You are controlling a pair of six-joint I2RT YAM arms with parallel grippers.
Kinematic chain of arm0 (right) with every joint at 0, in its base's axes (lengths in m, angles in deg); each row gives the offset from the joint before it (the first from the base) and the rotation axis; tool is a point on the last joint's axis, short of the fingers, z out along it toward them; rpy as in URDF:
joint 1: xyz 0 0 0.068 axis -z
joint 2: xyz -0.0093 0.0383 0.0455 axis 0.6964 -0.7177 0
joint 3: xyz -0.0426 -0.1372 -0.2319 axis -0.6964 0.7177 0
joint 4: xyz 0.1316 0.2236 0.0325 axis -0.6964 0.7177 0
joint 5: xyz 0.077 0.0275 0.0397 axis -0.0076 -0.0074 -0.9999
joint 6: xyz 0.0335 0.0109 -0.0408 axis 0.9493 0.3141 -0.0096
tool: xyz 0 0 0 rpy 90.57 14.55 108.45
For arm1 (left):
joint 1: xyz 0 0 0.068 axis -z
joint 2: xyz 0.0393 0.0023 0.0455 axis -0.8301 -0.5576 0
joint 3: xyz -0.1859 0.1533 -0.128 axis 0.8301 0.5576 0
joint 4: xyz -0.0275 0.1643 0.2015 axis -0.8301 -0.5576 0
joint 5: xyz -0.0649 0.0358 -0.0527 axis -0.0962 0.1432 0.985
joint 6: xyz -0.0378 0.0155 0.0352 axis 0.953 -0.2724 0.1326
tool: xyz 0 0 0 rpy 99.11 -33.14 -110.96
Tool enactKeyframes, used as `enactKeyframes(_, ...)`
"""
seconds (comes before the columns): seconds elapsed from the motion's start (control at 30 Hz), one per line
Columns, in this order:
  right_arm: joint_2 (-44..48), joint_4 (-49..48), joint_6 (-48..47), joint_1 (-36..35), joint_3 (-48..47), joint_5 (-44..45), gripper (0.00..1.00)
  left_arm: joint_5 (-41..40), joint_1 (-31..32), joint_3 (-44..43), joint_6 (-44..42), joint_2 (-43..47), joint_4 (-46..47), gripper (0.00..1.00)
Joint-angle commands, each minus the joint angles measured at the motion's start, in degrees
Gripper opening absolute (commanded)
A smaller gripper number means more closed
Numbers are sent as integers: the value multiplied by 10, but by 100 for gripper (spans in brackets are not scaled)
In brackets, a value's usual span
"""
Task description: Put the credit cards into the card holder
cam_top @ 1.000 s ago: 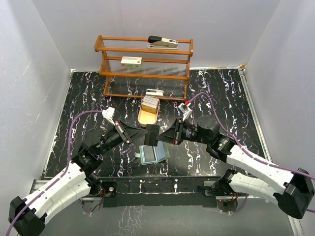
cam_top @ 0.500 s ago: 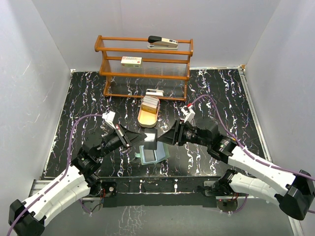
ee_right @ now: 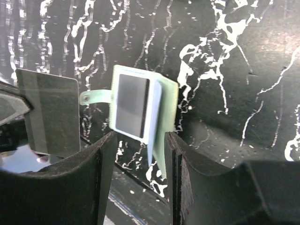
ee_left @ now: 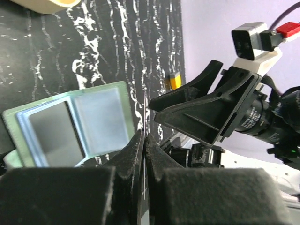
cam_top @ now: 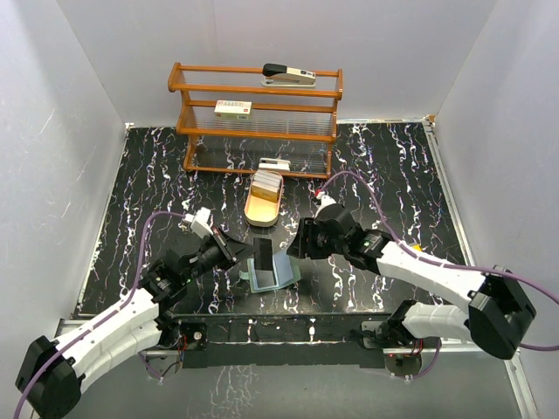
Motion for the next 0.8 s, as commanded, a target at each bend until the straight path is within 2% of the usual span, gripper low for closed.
enactKeyframes(0.0,-28,14,-45,-2,-51,41,43,-35,2,20,-5,-8,7,0)
enactKeyframes(0.23,-77,36,-65,-5,-85,19,29,-24,2,50,10,-38,53,0)
enactKeyframes(0.77,-151,71,-70,-59,-152,84,23,-18,2,71,22,-92,115,0)
